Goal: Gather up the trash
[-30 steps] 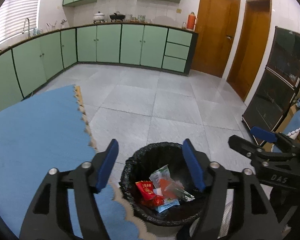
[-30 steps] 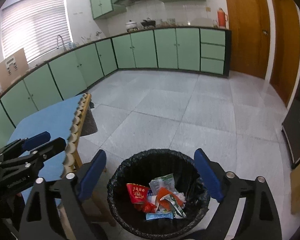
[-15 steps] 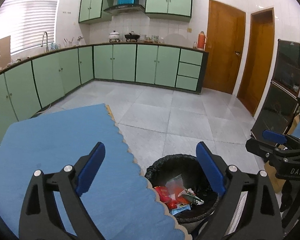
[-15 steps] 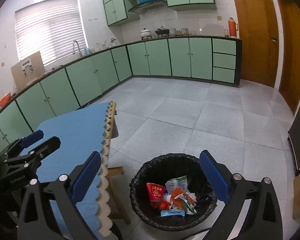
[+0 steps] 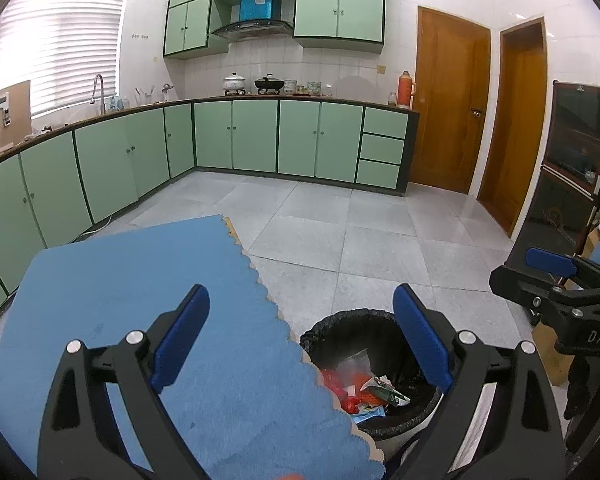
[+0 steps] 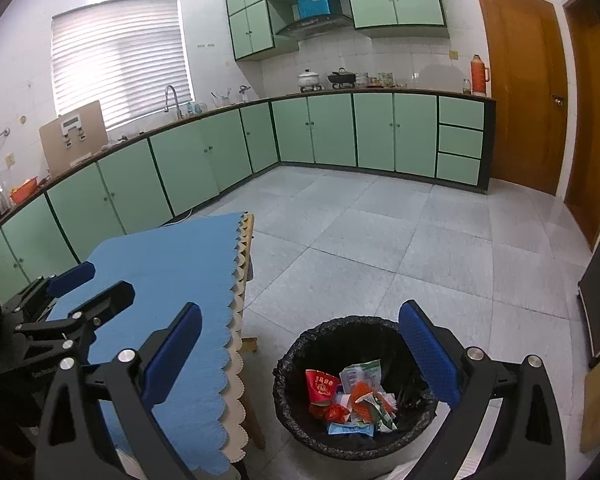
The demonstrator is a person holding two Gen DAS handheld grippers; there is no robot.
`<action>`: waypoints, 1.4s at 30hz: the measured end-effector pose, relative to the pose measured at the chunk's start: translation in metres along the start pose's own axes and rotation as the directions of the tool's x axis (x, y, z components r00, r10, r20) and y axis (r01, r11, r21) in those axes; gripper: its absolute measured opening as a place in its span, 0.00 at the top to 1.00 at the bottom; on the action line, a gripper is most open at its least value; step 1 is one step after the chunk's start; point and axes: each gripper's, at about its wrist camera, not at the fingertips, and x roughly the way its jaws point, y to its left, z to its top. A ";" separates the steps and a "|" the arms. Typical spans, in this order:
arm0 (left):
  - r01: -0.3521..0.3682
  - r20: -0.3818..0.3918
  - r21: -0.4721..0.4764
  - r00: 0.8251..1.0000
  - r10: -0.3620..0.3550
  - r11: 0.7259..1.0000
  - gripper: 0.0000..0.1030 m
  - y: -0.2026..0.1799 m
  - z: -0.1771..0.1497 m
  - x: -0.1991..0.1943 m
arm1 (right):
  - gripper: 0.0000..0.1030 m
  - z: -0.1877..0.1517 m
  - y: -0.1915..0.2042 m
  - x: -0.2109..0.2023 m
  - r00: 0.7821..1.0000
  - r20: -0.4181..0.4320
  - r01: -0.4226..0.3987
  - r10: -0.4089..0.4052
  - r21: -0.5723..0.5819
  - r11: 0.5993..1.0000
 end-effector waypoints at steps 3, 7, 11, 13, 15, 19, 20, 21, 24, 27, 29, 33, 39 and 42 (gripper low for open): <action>-0.002 0.002 -0.004 1.000 0.002 1.000 0.13 0.002 -0.002 -0.002 | 0.06 -0.003 0.002 0.000 1.000 -0.004 -0.003 0.003 -0.004 1.000; -0.005 0.005 -0.008 1.000 0.005 1.000 0.13 0.005 -0.003 -0.006 | 0.06 -0.004 0.006 -0.001 1.000 -0.003 -0.007 0.007 -0.010 1.000; -0.005 0.010 -0.013 1.000 0.005 1.000 0.13 0.009 -0.003 -0.010 | 0.06 -0.005 0.008 -0.001 1.000 -0.001 -0.009 0.009 -0.012 1.000; -0.006 0.011 -0.014 1.000 0.007 1.000 0.13 0.009 -0.002 -0.010 | 0.06 -0.005 0.009 -0.001 1.000 0.000 -0.009 0.009 -0.014 1.000; -0.008 0.013 -0.016 1.000 0.008 1.000 0.13 0.009 -0.003 -0.012 | 0.06 -0.005 0.009 -0.001 1.000 0.000 -0.011 0.011 -0.016 1.000; -0.010 0.016 -0.018 1.000 0.010 1.000 0.13 0.011 -0.004 -0.014 | 0.06 -0.006 0.011 -0.001 1.000 -0.002 -0.012 0.012 -0.019 1.000; -0.010 0.016 -0.018 1.000 0.010 1.000 0.13 0.011 -0.004 -0.014 | 0.06 -0.006 0.011 0.000 1.000 -0.002 -0.012 0.012 -0.020 1.000; -0.010 0.015 -0.018 1.000 0.010 1.000 0.13 0.011 -0.004 -0.014 | 0.06 -0.006 0.011 -0.001 1.000 -0.002 -0.011 0.011 -0.019 1.000; -0.011 0.015 -0.018 1.000 0.011 1.000 0.13 0.011 -0.003 -0.014 | 0.06 -0.006 0.012 -0.001 1.000 -0.002 -0.011 0.011 -0.019 1.000; -0.011 0.016 -0.019 1.000 0.012 1.000 0.13 0.012 -0.003 -0.015 | 0.06 -0.006 0.012 -0.001 1.000 -0.002 -0.012 0.012 -0.019 1.000; -0.011 0.015 -0.019 1.000 0.012 1.000 0.13 0.012 -0.003 -0.015 | 0.06 -0.006 0.012 0.000 1.000 -0.003 -0.011 0.011 -0.019 1.000; -0.012 0.015 -0.019 1.000 0.012 1.000 0.13 0.010 -0.002 -0.013 | 0.06 -0.006 0.012 -0.001 1.000 -0.002 -0.011 0.011 -0.018 1.000; -0.013 0.015 -0.019 1.000 0.013 1.000 0.13 0.011 -0.002 -0.013 | 0.06 -0.005 0.011 0.000 1.000 -0.002 -0.012 0.012 -0.017 1.000; -0.013 0.014 -0.019 1.000 0.013 1.000 0.13 0.012 -0.002 -0.013 | 0.06 -0.005 0.012 0.000 1.000 -0.003 -0.012 0.012 -0.018 1.000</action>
